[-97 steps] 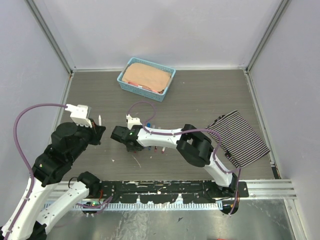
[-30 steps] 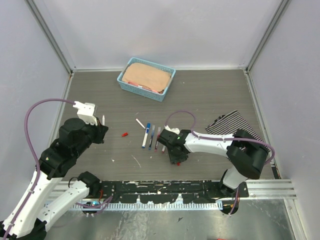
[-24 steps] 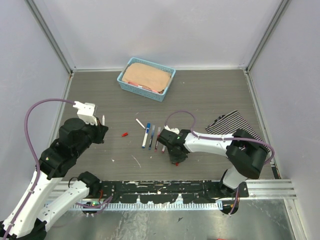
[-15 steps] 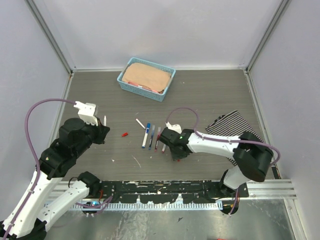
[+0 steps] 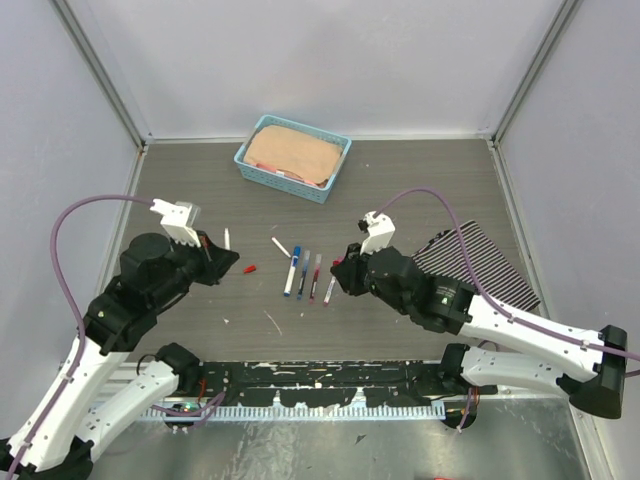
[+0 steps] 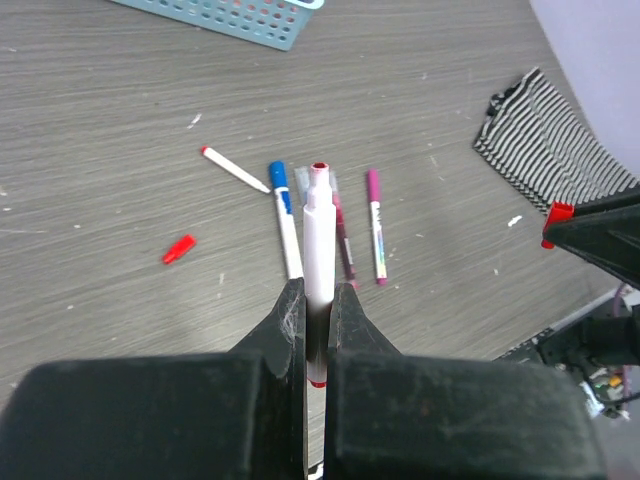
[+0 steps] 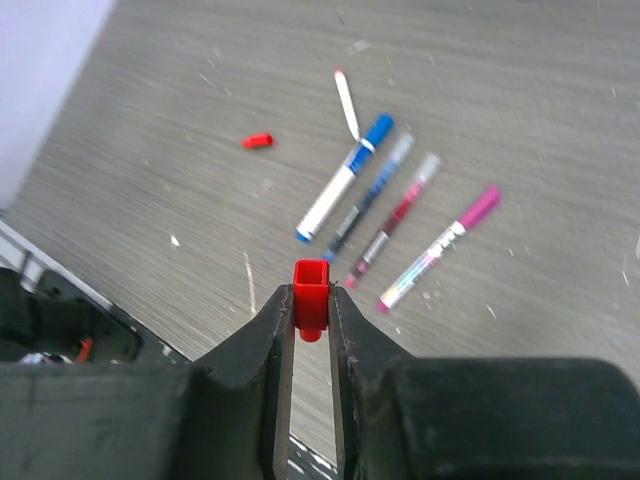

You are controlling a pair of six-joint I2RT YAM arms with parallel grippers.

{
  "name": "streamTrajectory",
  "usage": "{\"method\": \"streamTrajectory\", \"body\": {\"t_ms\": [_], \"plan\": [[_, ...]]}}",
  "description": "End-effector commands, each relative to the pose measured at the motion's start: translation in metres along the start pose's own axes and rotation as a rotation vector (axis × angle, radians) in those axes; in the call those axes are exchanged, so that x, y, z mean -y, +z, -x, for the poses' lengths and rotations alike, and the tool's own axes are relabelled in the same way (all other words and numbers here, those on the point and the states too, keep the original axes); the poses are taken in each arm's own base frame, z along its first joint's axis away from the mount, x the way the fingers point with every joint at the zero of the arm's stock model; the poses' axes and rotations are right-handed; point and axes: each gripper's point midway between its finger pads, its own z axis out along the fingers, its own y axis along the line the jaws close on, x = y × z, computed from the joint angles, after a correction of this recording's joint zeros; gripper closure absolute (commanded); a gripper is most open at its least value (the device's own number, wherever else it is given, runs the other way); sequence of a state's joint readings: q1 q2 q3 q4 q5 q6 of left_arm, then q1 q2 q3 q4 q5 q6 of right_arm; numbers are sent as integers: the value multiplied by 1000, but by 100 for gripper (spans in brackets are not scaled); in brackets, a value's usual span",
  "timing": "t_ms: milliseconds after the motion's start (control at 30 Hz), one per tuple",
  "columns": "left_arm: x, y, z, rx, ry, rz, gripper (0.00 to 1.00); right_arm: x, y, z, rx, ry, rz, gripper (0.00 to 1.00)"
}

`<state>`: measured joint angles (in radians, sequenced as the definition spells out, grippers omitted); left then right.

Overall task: Insert the pens into the pen caps
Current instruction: Insert the pen cap onto the pen.

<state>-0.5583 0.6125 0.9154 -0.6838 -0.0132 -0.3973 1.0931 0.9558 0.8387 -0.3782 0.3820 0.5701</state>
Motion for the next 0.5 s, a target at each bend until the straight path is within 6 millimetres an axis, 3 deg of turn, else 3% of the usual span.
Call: {"method": "streamTrajectory", "body": {"t_ms": [0, 267, 467], "plan": [[23, 8, 5, 39, -65, -123, 100, -32, -10, 52, 176, 32, 128, 100], [44, 18, 11, 77, -91, -217, 100, -68, -29, 97, 370, 35, 323, 100], [78, 36, 2, 64, -32, -282, 100, -80, -43, 125, 470, 99, 378, 100]]}}
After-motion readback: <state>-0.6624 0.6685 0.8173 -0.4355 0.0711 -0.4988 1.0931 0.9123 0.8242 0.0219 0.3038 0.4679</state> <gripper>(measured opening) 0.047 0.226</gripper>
